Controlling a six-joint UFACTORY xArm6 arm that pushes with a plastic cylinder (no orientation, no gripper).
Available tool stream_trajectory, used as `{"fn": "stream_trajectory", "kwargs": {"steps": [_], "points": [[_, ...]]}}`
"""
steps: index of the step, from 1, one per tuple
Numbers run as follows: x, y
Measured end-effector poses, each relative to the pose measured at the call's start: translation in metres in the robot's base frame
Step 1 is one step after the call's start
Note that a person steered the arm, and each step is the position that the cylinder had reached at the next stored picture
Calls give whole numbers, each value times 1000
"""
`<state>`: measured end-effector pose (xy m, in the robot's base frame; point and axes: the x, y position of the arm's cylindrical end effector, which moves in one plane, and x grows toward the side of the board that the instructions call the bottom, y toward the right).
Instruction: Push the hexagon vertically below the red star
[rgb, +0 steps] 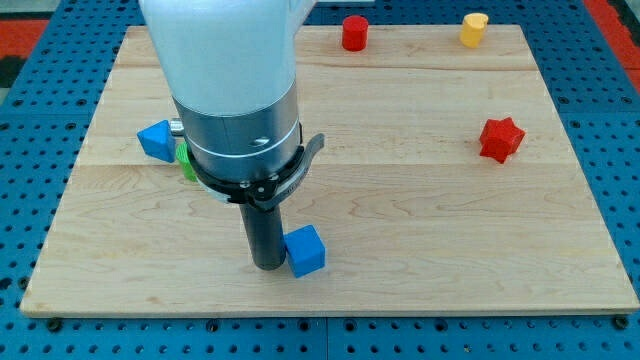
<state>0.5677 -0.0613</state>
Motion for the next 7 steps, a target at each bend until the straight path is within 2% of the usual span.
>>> {"fn": "stream_trajectory", "kwargs": {"steps": [1,3,4,5,6,7], "points": [[-4,-31],[-75,26],[-93,32],[-93,32],[-122,32],[-173,41]]}}
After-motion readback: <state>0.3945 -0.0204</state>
